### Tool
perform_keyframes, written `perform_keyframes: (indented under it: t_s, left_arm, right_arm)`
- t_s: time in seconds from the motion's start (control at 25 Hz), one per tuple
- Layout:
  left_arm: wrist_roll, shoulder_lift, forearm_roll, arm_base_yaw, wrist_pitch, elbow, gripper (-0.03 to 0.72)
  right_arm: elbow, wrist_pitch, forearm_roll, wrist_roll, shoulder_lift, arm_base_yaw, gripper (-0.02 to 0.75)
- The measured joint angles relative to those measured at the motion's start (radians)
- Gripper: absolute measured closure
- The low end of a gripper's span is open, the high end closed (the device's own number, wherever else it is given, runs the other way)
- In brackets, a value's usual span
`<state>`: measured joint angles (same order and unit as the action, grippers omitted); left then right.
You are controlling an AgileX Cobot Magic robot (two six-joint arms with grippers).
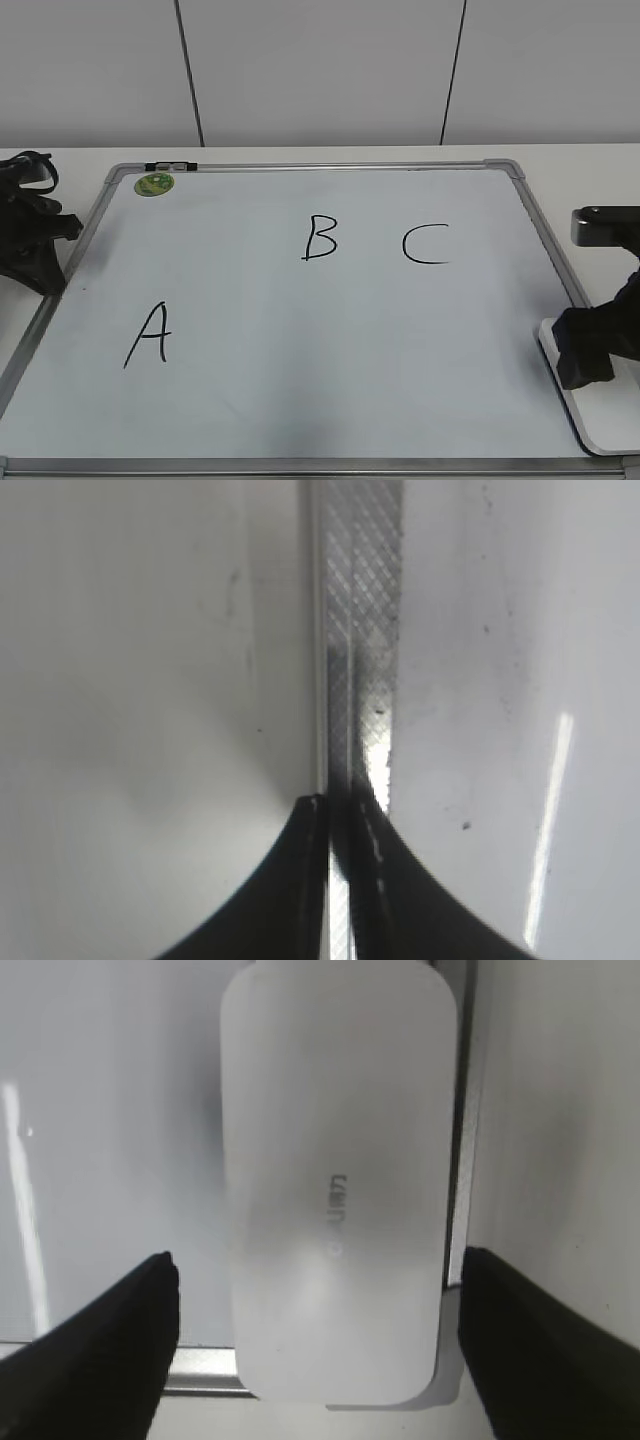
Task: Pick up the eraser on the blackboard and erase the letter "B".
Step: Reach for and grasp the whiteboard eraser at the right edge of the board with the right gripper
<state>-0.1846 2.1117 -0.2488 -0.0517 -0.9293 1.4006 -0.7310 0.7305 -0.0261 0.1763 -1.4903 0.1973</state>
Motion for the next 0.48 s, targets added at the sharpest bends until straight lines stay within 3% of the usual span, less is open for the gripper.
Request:
perform_keyframes:
  t_s: [0.48]
  left_arm:
    - [0.0,0.0,0.0,0.0,0.0,0.0,0.678]
  right_arm:
    - [-0.001,-0.054,-0.03,0.045,-0.071,0.0,0.069]
